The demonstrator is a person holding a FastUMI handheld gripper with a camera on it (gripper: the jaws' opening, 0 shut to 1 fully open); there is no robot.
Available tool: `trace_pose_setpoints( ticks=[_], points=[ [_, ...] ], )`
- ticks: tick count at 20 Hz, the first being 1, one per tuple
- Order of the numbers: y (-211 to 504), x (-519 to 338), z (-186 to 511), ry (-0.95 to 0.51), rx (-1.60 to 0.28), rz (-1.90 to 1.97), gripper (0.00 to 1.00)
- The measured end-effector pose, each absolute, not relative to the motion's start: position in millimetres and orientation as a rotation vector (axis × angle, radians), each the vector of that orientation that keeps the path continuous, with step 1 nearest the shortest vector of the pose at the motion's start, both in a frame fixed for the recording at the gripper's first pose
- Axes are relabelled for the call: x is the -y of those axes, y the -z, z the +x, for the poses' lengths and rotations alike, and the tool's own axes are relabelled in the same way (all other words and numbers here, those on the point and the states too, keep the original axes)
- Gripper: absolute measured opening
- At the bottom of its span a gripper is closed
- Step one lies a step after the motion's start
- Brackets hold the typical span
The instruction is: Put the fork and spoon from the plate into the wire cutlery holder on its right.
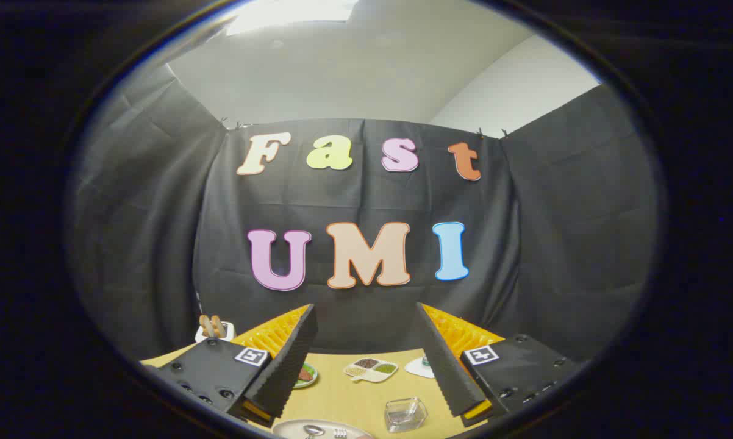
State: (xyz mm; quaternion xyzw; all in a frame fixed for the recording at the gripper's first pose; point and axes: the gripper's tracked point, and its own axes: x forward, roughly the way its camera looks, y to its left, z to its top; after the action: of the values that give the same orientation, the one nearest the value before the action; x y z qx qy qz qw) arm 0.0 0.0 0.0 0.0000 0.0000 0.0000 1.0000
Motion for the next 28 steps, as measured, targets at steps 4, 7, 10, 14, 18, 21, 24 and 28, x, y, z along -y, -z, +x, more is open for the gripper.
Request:
trace_pose_setpoints(
  ticks=[4, 7, 10, 14, 18, 21, 24, 28],
  points=[
    [2, -2, 1, -0.021, 0.003, -0.015, 1.00],
    [1, -6, 1, -0.040, 0.009, -0.015, 1.00],
    [3, -11, 2, -0.053, 0.008, -0.016, 1.00],
    [8, -15, 4, -0.067, 0.006, -0.016, 1.00],
    [11, -18, 1, -0.077, 0.000, -0.010, 1.00],
    [13, -20, 0, -0.085, -0.007, -0.003, 1.00],
    [13, -23, 0, -0.093, -0.012, 0.002, 1.00],
    [19, -28, 0, -0.104, -0.022, 0.002, 1.00]
  ],
)
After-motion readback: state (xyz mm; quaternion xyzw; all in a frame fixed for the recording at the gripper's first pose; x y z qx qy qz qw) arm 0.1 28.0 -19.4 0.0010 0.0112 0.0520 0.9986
